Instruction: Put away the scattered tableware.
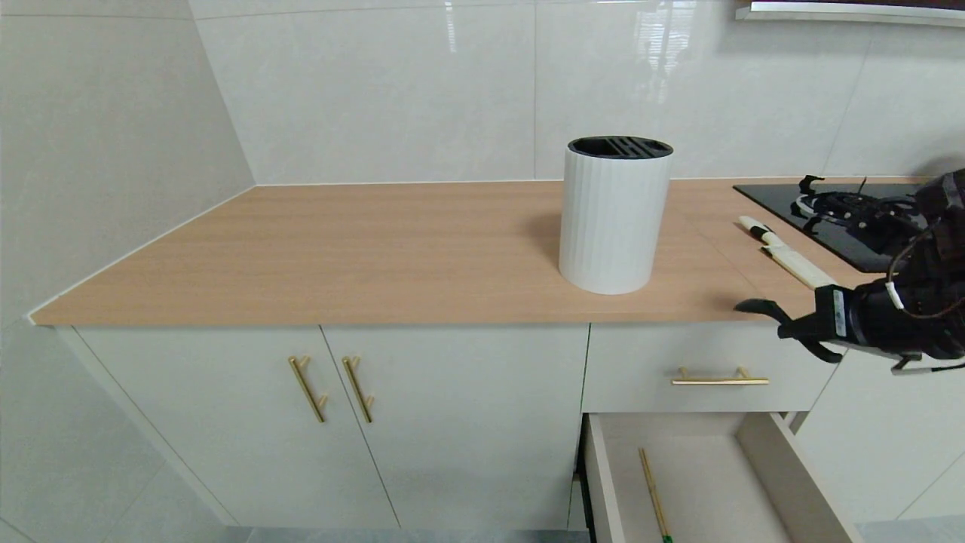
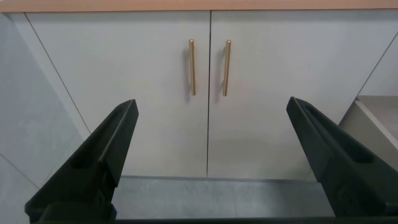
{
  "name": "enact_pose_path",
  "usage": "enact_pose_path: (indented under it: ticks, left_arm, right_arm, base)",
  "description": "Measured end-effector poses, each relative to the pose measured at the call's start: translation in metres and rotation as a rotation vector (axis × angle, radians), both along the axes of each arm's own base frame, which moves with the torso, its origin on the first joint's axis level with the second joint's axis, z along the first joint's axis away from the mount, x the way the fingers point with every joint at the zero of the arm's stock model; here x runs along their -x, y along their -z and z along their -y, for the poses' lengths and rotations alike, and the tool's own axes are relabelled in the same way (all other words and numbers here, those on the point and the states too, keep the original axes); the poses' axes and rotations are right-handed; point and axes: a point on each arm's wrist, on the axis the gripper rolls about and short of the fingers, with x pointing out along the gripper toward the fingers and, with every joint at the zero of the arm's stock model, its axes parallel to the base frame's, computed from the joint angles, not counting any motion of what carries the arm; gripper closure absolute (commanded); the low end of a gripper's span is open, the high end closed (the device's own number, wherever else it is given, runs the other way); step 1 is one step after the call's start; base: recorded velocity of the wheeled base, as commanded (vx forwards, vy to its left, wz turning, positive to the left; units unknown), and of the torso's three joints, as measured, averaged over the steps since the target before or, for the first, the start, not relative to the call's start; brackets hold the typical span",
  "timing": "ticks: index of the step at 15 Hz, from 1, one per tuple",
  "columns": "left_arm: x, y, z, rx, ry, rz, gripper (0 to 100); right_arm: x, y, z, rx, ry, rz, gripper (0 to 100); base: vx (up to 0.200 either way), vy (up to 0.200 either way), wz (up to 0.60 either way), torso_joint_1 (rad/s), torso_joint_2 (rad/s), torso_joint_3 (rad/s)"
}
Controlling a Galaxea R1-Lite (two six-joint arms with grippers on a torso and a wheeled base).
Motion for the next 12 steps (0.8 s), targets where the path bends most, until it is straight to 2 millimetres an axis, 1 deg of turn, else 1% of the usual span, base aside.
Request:
enact_pose_path:
  ticks: [3, 6, 8, 9, 12]
  left_arm:
    - [0.000, 0.000, 0.000, 0.000, 0.000, 0.000, 0]
    - [0.000, 0.000, 0.000, 0.000, 0.000, 0.000, 0]
    - [0.000, 0.000, 0.000, 0.000, 0.000, 0.000, 0]
    - [0.000, 0.000, 0.000, 0.000, 0.000, 0.002, 0]
    - [0.000, 0.000, 0.000, 0.000, 0.000, 0.000, 0]
  right_arm:
    - [0.034, 0.024, -0.003, 0.008, 0.007, -0.089, 100]
    - [0.058, 0.042, -0.008, 0.049, 0.004, -0.146, 100]
    - [0.065, 0.047, -0.012, 0.057, -0.021, -0.163, 100]
    - [0.067, 0.049, -0.014, 0.060, -0.029, -0.165, 100]
    - [0.069, 0.052, -0.014, 0.065, -0.038, -0.177, 100]
  base:
    - [0.000, 0.000, 0.00, 0.000, 0.00, 0.000]
    - [0.000, 0.000, 0.00, 0.000, 0.00, 0.000]
    - [0.000, 0.000, 0.00, -0.013, 0.02, 0.025]
    - [0.000, 0.000, 0.00, -0.080, 0.24, 0.163]
    - [0.000, 0.000, 0.00, -0.126, 0.40, 0.263]
